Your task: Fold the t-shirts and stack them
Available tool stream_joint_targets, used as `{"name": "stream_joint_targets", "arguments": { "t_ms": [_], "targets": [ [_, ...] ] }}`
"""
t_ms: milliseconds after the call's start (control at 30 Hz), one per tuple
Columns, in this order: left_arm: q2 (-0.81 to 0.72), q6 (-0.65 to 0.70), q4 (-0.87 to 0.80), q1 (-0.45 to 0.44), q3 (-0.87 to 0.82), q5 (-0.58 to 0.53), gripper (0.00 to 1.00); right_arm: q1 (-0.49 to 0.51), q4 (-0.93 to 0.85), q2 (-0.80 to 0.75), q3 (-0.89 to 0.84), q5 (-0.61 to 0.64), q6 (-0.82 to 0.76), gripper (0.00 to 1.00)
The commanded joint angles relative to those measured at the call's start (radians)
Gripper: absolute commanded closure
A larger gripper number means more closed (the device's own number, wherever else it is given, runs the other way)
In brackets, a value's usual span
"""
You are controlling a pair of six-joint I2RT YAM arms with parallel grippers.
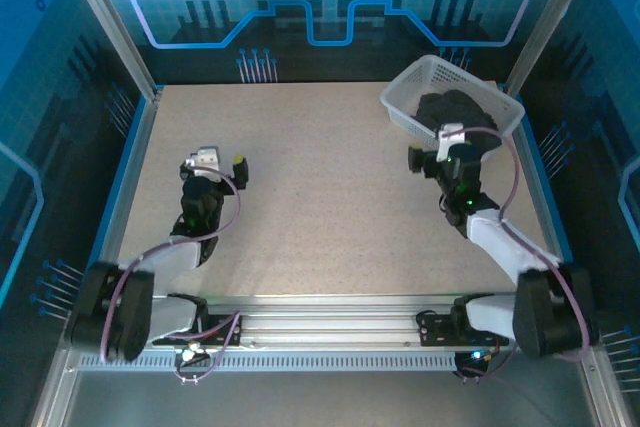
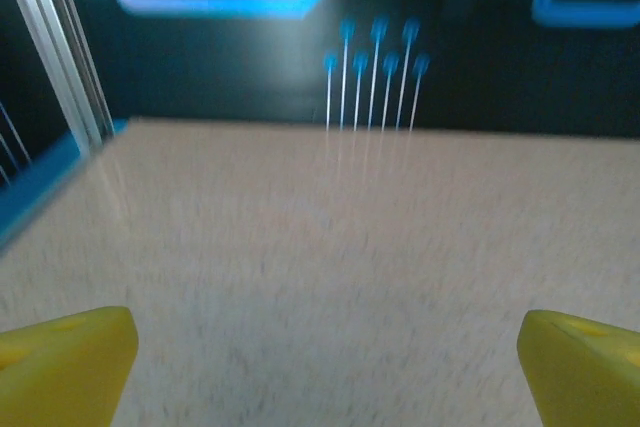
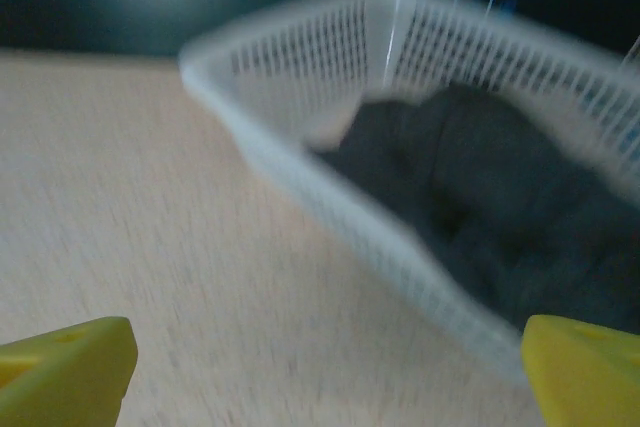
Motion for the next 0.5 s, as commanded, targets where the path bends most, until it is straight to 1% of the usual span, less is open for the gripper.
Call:
{"name": "stream_joint_targets", "arguments": {
  "t_ms": [0,33,67,100,133,167,200,233,267,333,400,467],
  "targets": [
    [-0.089,0.001,-0.089,-0.031,0.162,-0.143,0.01,-0.003,-0.257,-0.077,0.209,0.096,0.25,0.0],
    [-0.089,-0.123,-0.193,-0.028,0.252,-0.219,0.01,-0.043,-0.431,-0.06,0.325,0.039,0.375,0.0],
    [-0.092,-0.33,-0.45,-0.026,0.374,-0.277,0.01,-0.066,-0.562,-0.031,0.41,0.054,0.464,0.0],
    [-0.093,-0.486,-0.719,-0.016,0.473,-0.253,0.01,-0.091,-0.615,0.004,0.464,0.051,0.502,0.0],
    [-0.075,-0.596,-0.861,0.004,0.552,-0.227,0.01,-0.145,-0.636,0.066,0.528,-0.053,0.493,0.0],
    [-0.048,-0.657,-0.882,0.038,0.579,-0.146,0.01,-0.174,-0.678,0.12,0.593,-0.087,0.493,0.0],
    [-0.007,-0.732,-0.9,0.094,0.61,0.003,0.01,-0.185,-0.764,0.189,0.684,-0.051,0.494,0.01],
    [0.036,-0.81,-0.939,0.133,0.653,0.116,0.01,-0.194,-0.851,0.259,0.771,-0.002,0.5,0.02],
    [0.09,-0.827,-0.978,0.139,0.708,0.183,0.01,-0.214,-0.91,0.326,0.847,-0.005,0.494,0.04],
    [0.178,-0.786,-1.057,0.118,0.816,0.276,0.01,-0.243,-1.015,0.457,0.971,-0.025,0.466,0.09],
    [0.237,-0.737,-1.115,0.074,0.897,0.32,0.01,-0.261,-1.127,0.582,1.095,0.007,0.45,0.09],
    [0.271,-0.704,-1.115,0.034,0.94,0.407,0.01,-0.289,-1.191,0.688,1.165,-0.005,0.442,0.09]
  ]
}}
